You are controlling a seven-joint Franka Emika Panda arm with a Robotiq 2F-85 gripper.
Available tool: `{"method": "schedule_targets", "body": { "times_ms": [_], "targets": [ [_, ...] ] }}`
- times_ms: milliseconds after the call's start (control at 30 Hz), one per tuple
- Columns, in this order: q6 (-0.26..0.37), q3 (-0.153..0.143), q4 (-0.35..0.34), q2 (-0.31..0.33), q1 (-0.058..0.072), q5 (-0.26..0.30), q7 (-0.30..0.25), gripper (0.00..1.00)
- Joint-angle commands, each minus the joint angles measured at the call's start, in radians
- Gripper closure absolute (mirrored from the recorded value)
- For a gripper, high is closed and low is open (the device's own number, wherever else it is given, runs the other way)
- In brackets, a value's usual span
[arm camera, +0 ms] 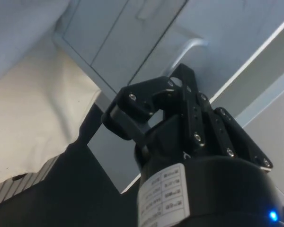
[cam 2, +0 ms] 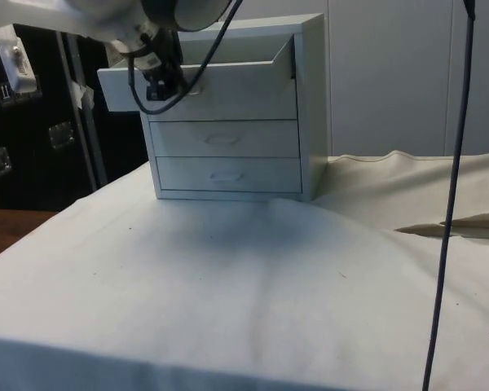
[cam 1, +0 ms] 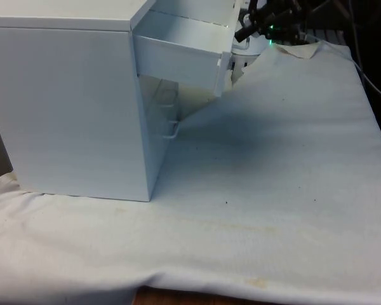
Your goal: Open the drawer, then close it.
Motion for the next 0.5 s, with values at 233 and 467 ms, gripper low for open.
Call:
{"method": "schedule_targets", "body": {
  "times_ms": [233, 467],
  "targets": [
    [0.007, -0.013, -0.017, -0.023, 0.000, -0.045, -0.016, 1.00],
    [-0.006, -0.017, -0.013, -0.028, -0.002, -0.055, -0.022, 1.00]
  ]
}}
